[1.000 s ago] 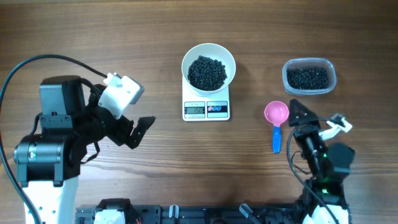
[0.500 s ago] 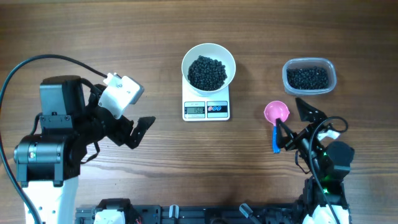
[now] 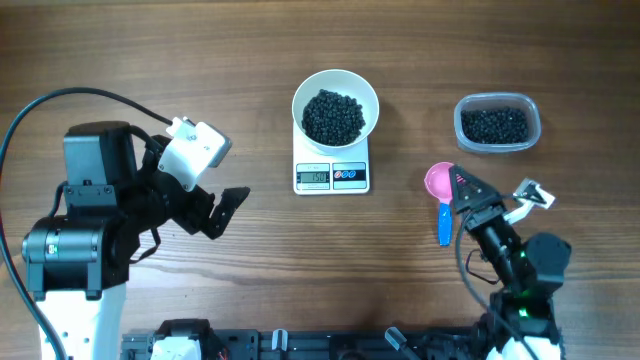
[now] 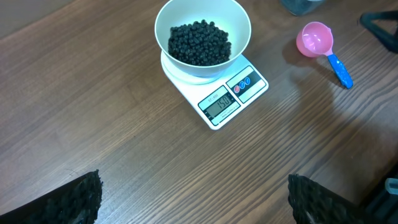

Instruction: Scoop item into bowl and weigh 150g on scale

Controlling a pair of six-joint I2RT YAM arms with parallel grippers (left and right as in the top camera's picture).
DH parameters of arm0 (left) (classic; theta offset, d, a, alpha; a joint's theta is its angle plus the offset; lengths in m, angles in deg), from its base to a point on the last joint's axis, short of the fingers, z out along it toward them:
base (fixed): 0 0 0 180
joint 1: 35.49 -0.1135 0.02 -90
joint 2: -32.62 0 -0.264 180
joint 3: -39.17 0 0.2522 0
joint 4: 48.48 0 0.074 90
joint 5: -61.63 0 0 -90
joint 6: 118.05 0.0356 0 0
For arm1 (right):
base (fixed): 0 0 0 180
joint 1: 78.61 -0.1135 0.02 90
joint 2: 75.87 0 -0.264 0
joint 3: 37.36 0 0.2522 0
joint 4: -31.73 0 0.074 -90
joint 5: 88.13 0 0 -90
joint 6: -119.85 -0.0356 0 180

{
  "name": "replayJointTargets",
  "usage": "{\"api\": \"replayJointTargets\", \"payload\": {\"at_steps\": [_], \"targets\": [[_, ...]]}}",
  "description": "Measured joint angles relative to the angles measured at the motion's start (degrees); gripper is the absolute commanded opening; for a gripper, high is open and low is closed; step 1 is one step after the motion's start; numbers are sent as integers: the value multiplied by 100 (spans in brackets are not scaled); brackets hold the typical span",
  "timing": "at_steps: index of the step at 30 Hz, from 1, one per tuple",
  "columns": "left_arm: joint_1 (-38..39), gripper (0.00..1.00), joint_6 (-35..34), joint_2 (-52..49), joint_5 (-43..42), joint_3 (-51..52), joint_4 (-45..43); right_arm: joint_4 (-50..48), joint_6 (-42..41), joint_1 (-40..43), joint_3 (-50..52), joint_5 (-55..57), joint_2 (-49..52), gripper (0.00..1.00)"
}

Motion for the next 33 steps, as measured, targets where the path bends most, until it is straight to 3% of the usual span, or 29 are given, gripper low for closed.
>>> {"api": "replayJointTargets", "payload": {"at_steps": [8, 15, 33], "targets": [[0, 100, 0, 0, 0, 0, 4, 1110, 1875, -22, 0, 398, -1646, 100], [0, 100, 0, 0, 0, 0, 2, 1432, 3086, -22, 0, 721, -2341, 100], [0, 100, 0, 0, 0, 0, 0, 1716, 3923, -22, 0, 852, -2857, 100]]}}
